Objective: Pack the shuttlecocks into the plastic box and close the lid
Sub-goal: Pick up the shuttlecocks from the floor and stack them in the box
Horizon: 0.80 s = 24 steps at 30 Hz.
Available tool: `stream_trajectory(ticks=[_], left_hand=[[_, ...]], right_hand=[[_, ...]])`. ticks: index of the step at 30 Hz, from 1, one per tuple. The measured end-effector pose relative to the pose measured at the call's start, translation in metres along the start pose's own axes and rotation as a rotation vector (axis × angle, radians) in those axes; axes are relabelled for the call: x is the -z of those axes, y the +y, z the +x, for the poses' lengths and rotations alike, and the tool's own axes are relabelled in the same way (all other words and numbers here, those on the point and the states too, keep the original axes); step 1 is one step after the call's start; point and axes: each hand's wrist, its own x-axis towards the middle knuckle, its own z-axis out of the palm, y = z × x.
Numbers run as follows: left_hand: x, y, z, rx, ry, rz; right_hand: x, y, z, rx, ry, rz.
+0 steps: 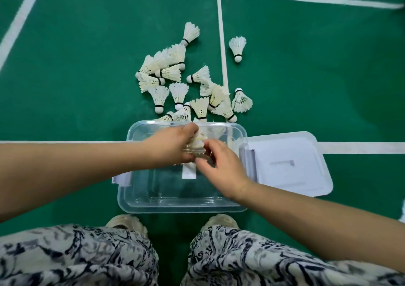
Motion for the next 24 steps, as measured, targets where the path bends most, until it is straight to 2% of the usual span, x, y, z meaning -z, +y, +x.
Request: stream_trajectory(ticks=[10, 14, 17, 19, 24], left_hand=[[-0.003, 0.022, 0.005, -0.024, 0.029, -0.003], [-0.011, 0.016, 0.010, -0.004, 0.013, -0.090], [-0.020, 0.013, 0.014, 0.048, -0.022, -0.147], [-0.025, 0.013, 0.017, 0.043, -0.046, -0.134], [-0.030, 0.004, 0.021, -0.079, -0.049, -0.012]], right_hand=[[0.007, 0.015, 0.003, 0.068, 0.150, -0.008], [0.011, 0.023, 0.008, 0.012, 0.214, -0.055], [0.018, 0.027, 0.012, -0.036, 0.175, -0.222], [0.022, 0.029, 0.014, 0.013, 0.124, -0.388], [0.020, 0.031, 0.024, 0.104, -0.039, -0.714]])
